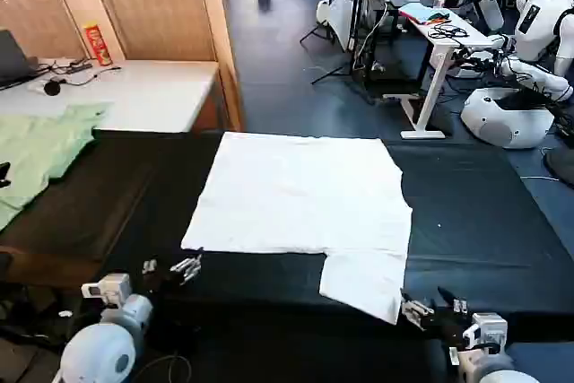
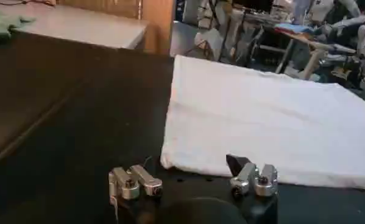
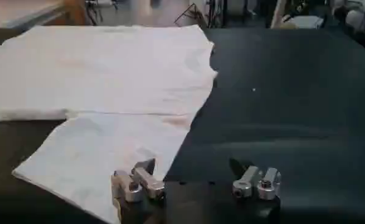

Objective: Fold and organize the clothes.

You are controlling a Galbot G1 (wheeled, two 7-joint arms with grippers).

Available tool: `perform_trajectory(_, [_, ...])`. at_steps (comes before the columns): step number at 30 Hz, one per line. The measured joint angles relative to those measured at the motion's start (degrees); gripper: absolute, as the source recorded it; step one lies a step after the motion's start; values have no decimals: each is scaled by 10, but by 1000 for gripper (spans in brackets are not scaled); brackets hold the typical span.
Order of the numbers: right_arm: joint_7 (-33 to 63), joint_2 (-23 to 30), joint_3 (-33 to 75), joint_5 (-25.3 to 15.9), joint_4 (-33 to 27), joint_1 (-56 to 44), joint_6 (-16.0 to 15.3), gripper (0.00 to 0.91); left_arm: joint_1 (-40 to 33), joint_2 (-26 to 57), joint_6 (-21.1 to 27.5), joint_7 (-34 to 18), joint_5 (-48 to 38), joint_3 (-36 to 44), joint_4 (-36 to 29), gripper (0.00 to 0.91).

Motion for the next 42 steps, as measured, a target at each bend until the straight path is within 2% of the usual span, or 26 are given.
perform_trajectory(4, [5, 10, -19, -31, -13, 7, 8, 878, -12, 0, -8, 6, -2, 2, 18, 878])
perform_trajectory(9, [6, 17, -30, -50, -30, 14, 12, 878, -27, -3, -12, 4, 0, 7, 41, 878])
perform_trajectory(11, [6, 20, -33, -57, -35, 17, 15, 819, -32, -4, -12, 4, 2, 9, 49, 878])
perform_trajectory(13, [5, 23, -37, -65, -40, 19, 18, 790, -37, -5, -13, 4, 2, 10, 61, 790])
perform_trajectory(14, [4, 24, -39, -69, -42, 19, 20, 761, -39, -6, -13, 4, 2, 10, 66, 605])
perform_trajectory(16, [3, 28, -45, -79, -46, 21, 24, 712, -41, -8, -16, 6, 2, 10, 76, 458])
perform_trajectory(17, [2, 30, -47, -83, -49, 21, 26, 644, -42, -9, -18, 7, 2, 10, 80, 371])
perform_trajectory(18, [1, 32, -50, -85, -49, 21, 26, 449, -41, -9, -20, 7, 3, 10, 83, 166])
perform_trajectory(19, [0, 33, -52, -87, -50, 21, 27, 419, -41, -10, -22, 8, 4, 10, 85, 156])
perform_trajectory(20, [0, 35, -54, -88, -50, 21, 27, 244, -40, -11, -24, 9, 6, 11, 87, 137])
perform_trajectory(21, [0, 36, -55, -89, -50, 21, 27, 224, -40, -12, -25, 9, 7, 12, 88, 117])
perform_trajectory(22, [0, 37, -56, -89, -50, 20, 28, 98, -40, -13, -25, 10, 8, 12, 88, 88])
perform_trajectory(28, [16, 37, -49, -88, -42, 11, 29, 49, -32, -14, -26, 15, 18, 16, 81, 0])
perform_trajectory(37, [41, 33, -30, -70, 22, -30, 5, 49, -1, -8, -24, 5, 34, 5, 35, 0])
perform_trajectory(42, [48, 32, -17, -49, 63, -72, 5, 39, 37, -3, -25, -7, 29, -13, -9, 0])
